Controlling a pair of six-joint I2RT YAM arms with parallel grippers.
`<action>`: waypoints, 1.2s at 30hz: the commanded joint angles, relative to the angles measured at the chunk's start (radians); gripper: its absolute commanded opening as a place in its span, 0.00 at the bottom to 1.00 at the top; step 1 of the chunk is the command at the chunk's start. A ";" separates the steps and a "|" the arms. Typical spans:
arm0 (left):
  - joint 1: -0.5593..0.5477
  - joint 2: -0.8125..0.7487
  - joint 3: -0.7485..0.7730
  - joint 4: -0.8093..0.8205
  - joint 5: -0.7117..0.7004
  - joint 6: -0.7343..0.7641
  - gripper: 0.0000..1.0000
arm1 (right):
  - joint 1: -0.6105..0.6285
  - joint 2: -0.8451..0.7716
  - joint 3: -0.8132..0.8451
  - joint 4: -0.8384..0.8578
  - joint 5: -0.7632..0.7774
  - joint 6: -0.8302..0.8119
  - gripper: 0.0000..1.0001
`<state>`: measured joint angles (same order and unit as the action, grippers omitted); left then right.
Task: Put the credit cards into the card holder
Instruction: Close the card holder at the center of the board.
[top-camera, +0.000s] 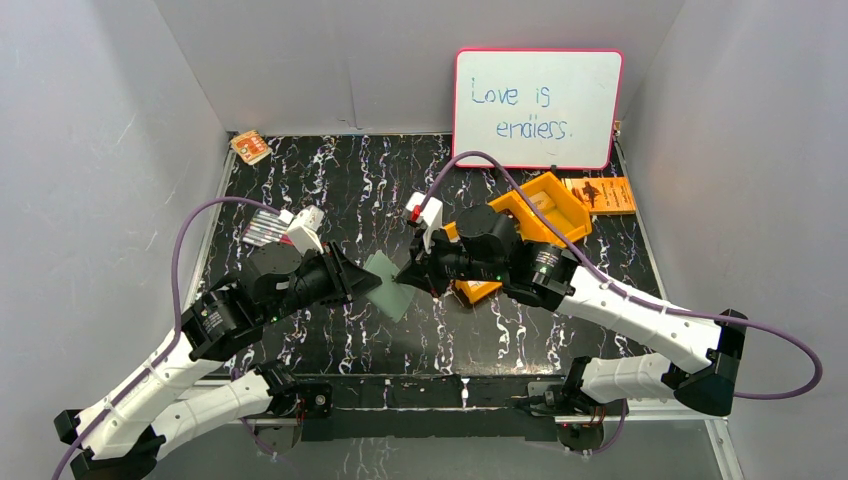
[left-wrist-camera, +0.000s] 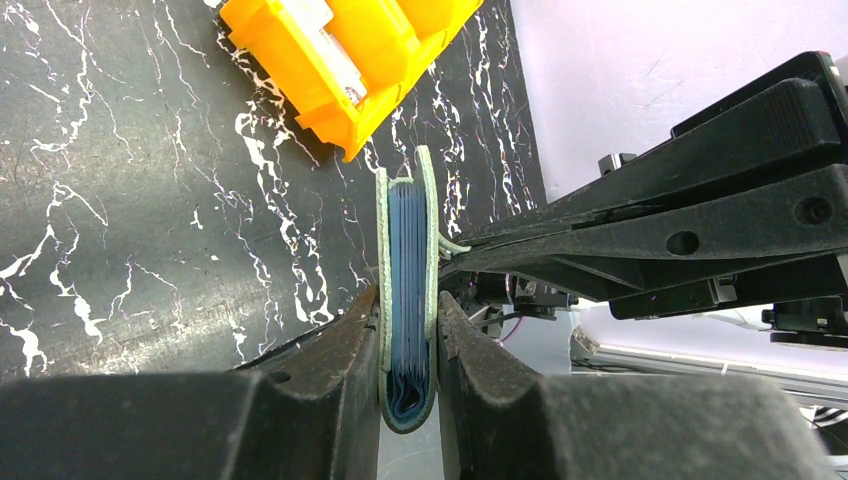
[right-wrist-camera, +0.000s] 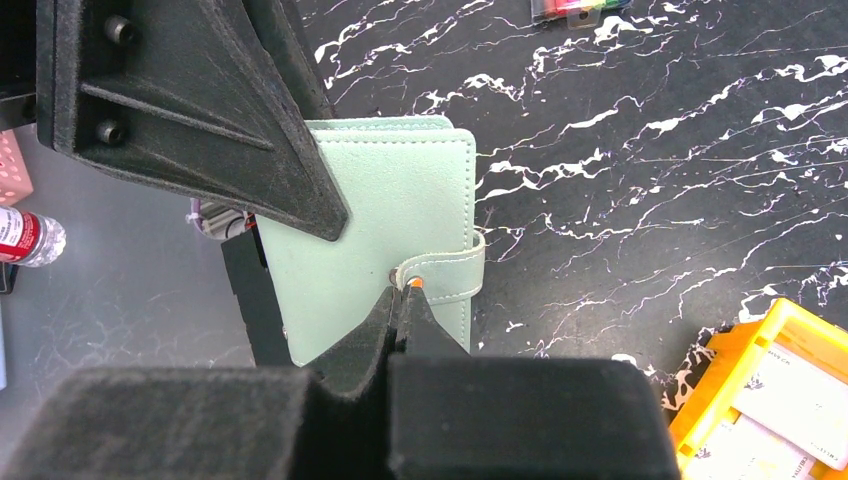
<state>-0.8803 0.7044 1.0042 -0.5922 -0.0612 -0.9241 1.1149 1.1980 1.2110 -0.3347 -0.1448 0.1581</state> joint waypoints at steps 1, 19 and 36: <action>0.001 -0.019 0.003 0.043 -0.010 -0.007 0.00 | 0.007 -0.018 -0.008 0.056 -0.028 0.015 0.00; 0.001 -0.043 -0.022 0.082 0.008 -0.016 0.00 | 0.010 0.005 -0.016 0.089 -0.049 0.044 0.00; 0.001 -0.065 -0.036 0.143 0.046 -0.008 0.00 | 0.012 0.023 -0.019 0.100 -0.055 0.050 0.00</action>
<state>-0.8791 0.6609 0.9649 -0.5716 -0.0589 -0.9310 1.1149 1.2156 1.1946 -0.2871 -0.1722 0.1905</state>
